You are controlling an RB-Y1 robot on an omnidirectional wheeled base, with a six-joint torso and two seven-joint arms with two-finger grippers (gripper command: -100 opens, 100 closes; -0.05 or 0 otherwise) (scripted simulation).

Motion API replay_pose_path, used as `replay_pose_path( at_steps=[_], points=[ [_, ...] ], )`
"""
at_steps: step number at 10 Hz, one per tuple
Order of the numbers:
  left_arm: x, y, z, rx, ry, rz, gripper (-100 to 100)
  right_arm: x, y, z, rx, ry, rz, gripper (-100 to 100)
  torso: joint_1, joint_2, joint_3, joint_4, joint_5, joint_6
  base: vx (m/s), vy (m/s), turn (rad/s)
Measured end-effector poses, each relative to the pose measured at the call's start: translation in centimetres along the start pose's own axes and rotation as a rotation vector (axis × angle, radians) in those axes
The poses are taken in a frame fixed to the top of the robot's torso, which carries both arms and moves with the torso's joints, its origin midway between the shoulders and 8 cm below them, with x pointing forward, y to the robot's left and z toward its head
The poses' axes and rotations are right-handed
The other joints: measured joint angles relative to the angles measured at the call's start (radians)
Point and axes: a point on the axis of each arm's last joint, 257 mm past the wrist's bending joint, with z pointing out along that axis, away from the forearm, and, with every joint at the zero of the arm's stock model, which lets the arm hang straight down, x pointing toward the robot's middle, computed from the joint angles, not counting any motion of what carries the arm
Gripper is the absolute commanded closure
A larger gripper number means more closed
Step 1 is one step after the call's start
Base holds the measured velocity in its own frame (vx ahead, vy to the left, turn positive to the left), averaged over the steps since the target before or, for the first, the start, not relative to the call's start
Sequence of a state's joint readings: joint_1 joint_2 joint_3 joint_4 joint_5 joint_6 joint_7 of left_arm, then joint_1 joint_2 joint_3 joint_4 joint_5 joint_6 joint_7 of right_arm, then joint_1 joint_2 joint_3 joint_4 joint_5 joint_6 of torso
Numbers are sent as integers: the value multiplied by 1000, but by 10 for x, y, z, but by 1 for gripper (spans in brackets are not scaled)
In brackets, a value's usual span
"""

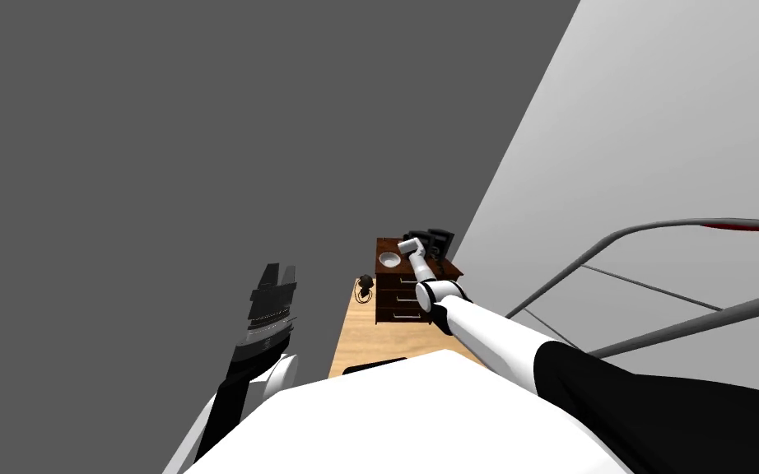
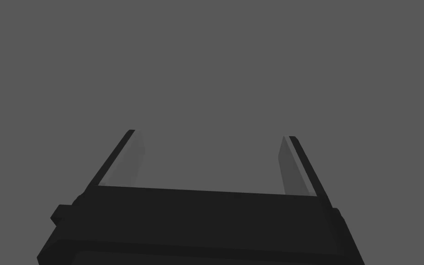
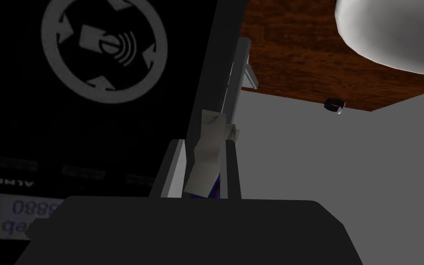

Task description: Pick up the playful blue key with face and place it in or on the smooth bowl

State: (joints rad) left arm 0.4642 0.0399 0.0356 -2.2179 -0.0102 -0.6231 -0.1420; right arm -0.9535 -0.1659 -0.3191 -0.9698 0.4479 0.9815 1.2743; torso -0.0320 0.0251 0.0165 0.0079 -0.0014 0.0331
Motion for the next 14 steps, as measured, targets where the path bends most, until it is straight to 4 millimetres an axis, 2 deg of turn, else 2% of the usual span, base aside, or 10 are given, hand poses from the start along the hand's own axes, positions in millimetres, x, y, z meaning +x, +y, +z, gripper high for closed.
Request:
replay_pose_path(
  at_steps=[2, 4, 6, 8, 10, 12, 13, 14],
  points=[
    [0, 0, 0, 0, 0, 0, 0, -15, -12, -4, 30, -8, -14, 100, 3, 3, 2, 1, 1, 2, -132, 10, -56],
    [0, 0, 0, 0, 0, 0, 0, -16, -3, -11, 30, -5, -71, 100, 18, 0, 0, 0, 5, -2, -17, 173, -48],
    [0, 0, 0, 0, 0, 0, 0, -12, 17, -16, 9, -1, -120, 100, 21, -8, -5, -2, 6, -3, 42, 129, -10],
    [0, 0, 0, 0, 0, 0, 0, -2, 52, -29, -43, 6, -180, 100, 23, -12, -7, -4, 7, -4, 70, 145, -46],
    [0, 0, 0, 0, 0, 0, 0, 7, 91, -38, -91, 11, -220, 100, 19, -13, -8, -4, 6, -4, 36, 55, -6],
    [0, 0, 0, 0, 0, 0, 0, 18, 117, -51, -133, 16, -239, 100, 13, -10, -7, -4, 5, -2, 11, 15, -5],
    [0, 0, 0, 0, 0, 0, 0, 19, 119, -52, -136, 18, -241, -100, 11, -9, -6, -3, 4, -1, 1, 5, 4],
    [0, 0, 0, 0, 0, 0, 0, 19, 119, -52, -136, 18, -241, -100, 10, -9, -6, -3, 4, 0, 0, 0, 0]
  ],
)
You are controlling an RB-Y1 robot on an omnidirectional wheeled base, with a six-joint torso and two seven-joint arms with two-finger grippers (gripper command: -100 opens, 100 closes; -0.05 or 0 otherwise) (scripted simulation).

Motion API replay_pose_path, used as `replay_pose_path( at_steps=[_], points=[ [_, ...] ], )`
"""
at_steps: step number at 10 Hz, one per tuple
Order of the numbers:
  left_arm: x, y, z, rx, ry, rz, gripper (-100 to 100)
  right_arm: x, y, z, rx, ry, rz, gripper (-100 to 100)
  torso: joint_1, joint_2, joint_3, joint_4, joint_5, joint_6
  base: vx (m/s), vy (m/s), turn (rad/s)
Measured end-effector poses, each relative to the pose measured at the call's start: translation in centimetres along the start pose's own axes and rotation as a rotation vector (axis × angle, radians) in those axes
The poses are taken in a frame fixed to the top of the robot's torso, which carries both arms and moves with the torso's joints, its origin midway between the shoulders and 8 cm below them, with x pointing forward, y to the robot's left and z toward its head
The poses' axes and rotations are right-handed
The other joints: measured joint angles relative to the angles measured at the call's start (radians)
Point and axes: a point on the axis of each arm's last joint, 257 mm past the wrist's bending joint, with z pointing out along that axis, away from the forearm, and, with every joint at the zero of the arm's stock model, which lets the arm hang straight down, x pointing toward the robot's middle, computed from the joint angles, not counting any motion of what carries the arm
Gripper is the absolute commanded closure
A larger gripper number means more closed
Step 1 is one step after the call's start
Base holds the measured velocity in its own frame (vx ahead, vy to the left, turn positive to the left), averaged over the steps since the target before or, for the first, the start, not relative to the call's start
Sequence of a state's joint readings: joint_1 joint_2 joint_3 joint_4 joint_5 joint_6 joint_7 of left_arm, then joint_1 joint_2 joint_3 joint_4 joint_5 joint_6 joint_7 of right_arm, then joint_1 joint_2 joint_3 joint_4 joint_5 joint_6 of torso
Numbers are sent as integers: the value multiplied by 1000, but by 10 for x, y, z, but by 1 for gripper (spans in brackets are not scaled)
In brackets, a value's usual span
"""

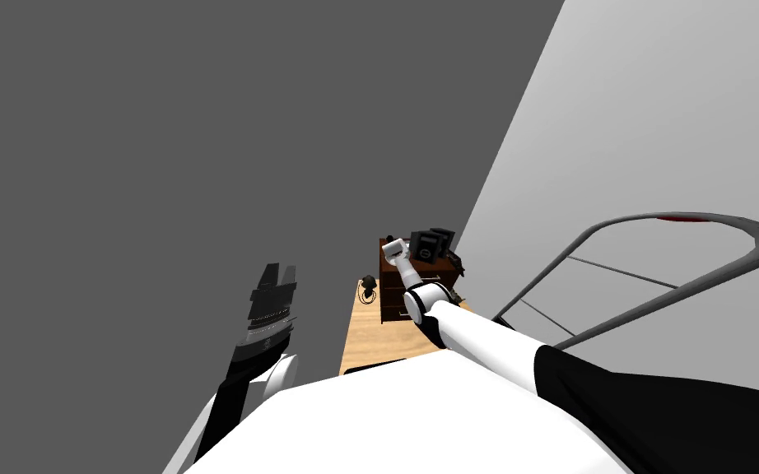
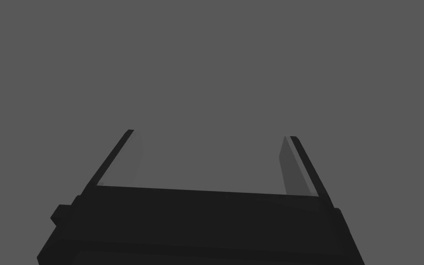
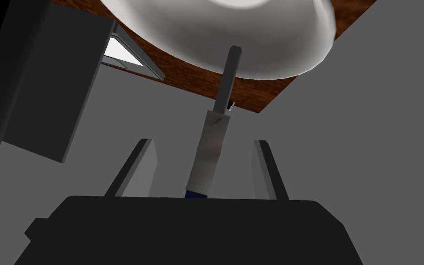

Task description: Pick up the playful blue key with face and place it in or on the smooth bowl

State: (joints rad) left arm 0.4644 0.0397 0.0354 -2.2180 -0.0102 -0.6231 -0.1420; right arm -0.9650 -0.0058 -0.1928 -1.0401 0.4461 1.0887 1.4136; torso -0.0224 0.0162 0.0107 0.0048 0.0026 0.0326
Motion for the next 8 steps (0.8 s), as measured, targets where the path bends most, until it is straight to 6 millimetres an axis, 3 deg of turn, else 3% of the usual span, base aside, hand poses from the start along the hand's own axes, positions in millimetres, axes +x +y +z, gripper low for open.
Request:
replay_pose_path(
  at_steps=[3, 4, 5, 8],
  points=[
    [0, 0, 0, 0, 0, 0, 0, 0, 0, 0, 0, 0, 0, -100, -1, 0, 0, 0, 0, 0, 0, 0, 0],
    [0, 0, 0, 0, 0, 0, 0, 0, 0, 0, 0, 0, 0, 0, -1, 0, 0, 0, 0, 0, 0, 0, 0],
    [0, 0, 0, 0, 0, 0, 0, 0, 0, 0, 0, 0, 0, -100, -1, 0, 0, 0, 0, 0, 27, 33, -1],
    [0, 0, 0, 0, 0, 0, 0, -18, -1, -12, -9, 10, -23, -100, 4, -3, -2, -1, 1, 0, 56, 70, -3]
  ],
)
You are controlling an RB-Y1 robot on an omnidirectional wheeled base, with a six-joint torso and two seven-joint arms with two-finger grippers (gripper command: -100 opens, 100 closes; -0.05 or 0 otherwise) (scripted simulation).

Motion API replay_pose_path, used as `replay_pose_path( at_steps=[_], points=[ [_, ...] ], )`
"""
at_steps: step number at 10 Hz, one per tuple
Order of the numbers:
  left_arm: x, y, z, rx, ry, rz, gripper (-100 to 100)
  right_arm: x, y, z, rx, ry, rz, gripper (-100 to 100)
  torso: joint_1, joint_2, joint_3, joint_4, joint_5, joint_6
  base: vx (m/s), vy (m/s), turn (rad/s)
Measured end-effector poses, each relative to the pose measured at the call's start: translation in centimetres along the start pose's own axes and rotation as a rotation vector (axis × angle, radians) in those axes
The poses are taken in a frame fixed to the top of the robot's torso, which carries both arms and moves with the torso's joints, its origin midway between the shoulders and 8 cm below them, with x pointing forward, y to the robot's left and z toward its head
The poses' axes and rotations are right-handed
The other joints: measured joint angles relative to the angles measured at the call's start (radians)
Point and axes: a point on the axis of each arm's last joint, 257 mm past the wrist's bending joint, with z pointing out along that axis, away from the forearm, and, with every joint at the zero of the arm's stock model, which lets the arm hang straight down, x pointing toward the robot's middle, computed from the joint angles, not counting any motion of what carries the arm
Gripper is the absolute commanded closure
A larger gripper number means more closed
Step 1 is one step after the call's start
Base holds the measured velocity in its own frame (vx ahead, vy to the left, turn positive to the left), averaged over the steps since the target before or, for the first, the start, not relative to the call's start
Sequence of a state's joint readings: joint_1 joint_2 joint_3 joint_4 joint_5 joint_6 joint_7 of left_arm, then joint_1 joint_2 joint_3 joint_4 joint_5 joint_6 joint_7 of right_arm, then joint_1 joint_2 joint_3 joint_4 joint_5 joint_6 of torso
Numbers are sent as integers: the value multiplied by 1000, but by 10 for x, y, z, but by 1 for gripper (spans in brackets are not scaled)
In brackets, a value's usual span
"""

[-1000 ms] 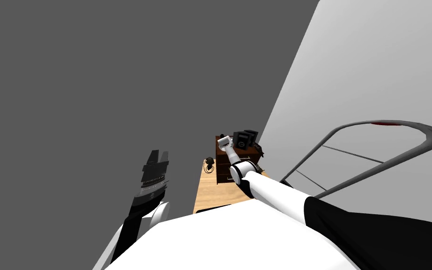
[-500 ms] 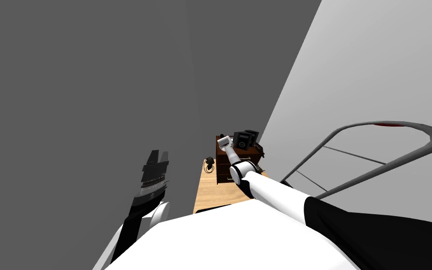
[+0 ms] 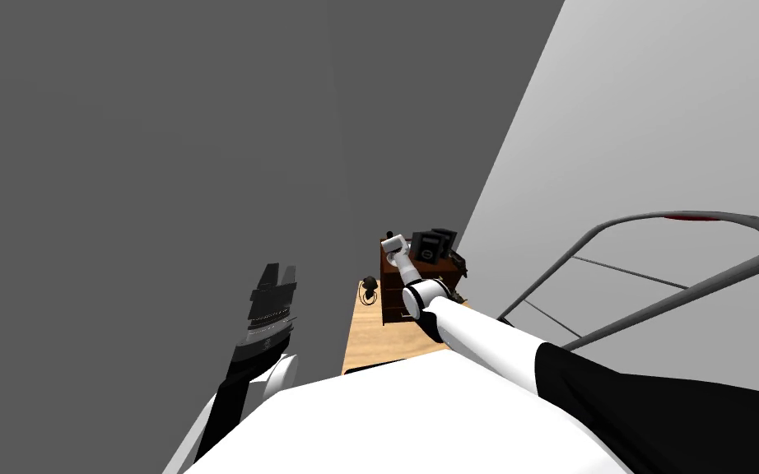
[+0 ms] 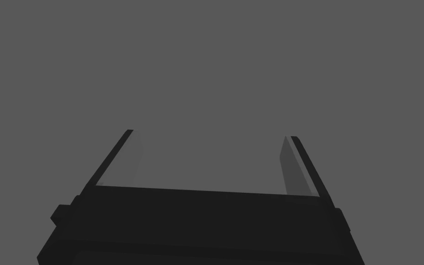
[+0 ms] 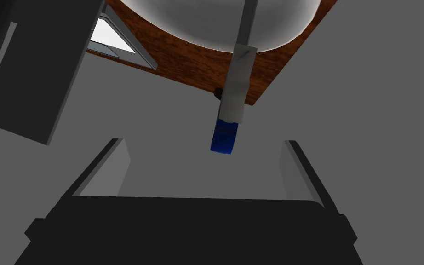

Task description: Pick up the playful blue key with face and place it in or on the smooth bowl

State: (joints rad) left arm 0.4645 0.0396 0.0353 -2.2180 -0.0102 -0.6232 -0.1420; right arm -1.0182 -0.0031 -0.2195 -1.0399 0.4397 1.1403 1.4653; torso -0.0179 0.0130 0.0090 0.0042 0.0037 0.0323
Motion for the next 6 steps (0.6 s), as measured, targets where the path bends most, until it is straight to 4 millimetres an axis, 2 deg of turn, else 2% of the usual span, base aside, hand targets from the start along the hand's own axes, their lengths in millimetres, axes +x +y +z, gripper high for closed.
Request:
replay_pose_path(
  at_steps=[2, 3, 6],
  points=[
    [1, 1, -1, -3, 2, -2, 0, -9, 0, -7, -7, 5, -13, -100, 3, -2, -1, 1, -1, 0, 27, 38, -5],
    [1, 1, -1, -4, 2, -3, 0, -9, -1, -8, -7, 8, -16, 0, 4, -3, -1, 1, -1, 0, 0, 0, 0],
    [1, 1, -1, -4, 2, -3, 0, -9, -1, -8, -7, 8, -16, 0, 4, -3, -1, 1, -1, 0, 0, 0, 0]
  ],
)
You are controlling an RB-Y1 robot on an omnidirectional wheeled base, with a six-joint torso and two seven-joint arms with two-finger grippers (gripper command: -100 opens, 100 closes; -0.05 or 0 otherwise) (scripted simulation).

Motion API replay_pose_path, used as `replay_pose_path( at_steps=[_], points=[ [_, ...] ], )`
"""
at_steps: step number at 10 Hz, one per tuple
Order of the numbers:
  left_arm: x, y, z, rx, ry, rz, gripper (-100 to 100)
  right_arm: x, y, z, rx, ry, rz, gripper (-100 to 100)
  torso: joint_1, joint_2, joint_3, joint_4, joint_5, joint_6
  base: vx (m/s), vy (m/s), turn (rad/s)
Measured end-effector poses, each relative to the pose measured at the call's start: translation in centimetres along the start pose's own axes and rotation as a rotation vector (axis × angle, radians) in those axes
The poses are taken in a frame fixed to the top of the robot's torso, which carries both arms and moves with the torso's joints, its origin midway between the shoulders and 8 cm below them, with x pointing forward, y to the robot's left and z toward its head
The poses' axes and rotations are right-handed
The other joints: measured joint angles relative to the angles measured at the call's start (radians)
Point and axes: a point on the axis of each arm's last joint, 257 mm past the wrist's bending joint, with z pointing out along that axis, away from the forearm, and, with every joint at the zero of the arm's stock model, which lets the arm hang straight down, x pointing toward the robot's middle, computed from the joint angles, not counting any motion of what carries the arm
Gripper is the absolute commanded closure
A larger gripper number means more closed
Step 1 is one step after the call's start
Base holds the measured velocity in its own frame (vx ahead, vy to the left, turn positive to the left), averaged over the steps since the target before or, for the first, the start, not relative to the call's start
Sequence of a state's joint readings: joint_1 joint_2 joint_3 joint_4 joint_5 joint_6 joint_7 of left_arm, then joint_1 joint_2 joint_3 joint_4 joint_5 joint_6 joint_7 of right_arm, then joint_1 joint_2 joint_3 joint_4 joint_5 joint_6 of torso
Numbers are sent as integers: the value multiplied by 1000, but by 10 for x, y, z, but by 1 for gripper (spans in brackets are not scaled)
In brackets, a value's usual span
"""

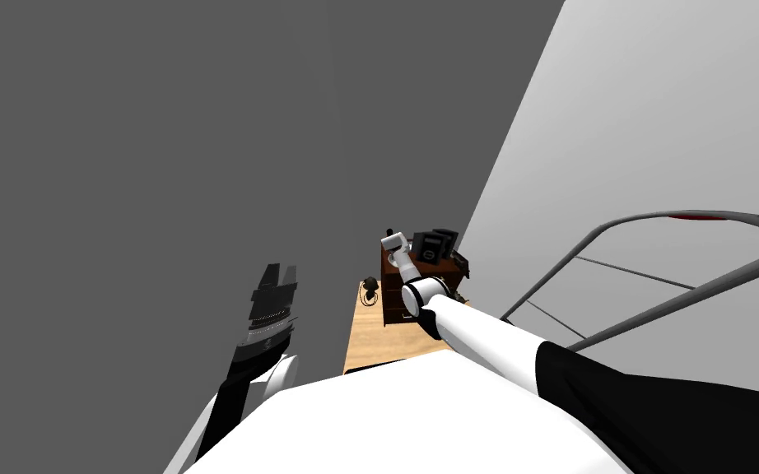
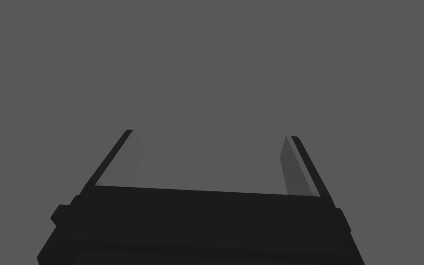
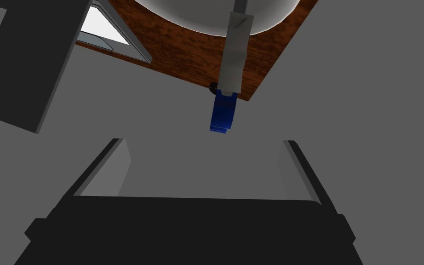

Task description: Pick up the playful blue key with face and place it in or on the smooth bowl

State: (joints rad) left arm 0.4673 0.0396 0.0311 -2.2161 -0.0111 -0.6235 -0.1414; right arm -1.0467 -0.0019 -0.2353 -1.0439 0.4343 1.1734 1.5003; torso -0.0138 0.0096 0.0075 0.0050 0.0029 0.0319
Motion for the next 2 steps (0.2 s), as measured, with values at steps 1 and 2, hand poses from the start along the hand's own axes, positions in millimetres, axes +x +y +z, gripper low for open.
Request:
replay_pose_path(
  at_steps=[1, 2],
  points=[
    [0, 0, 0, 0, 0, 0, 0, 0, 0, 0, 0, 0, 0, 0, 0, 0, 0, 0, 0, 0, 0, 0, 0],
    [0, 0, 0, 0, 0, 0, 0, 0, 0, 0, 0, 0, 0, 0, 0, 0, 0, 0, 0, 0, 0, 0, 0]
  ],
)
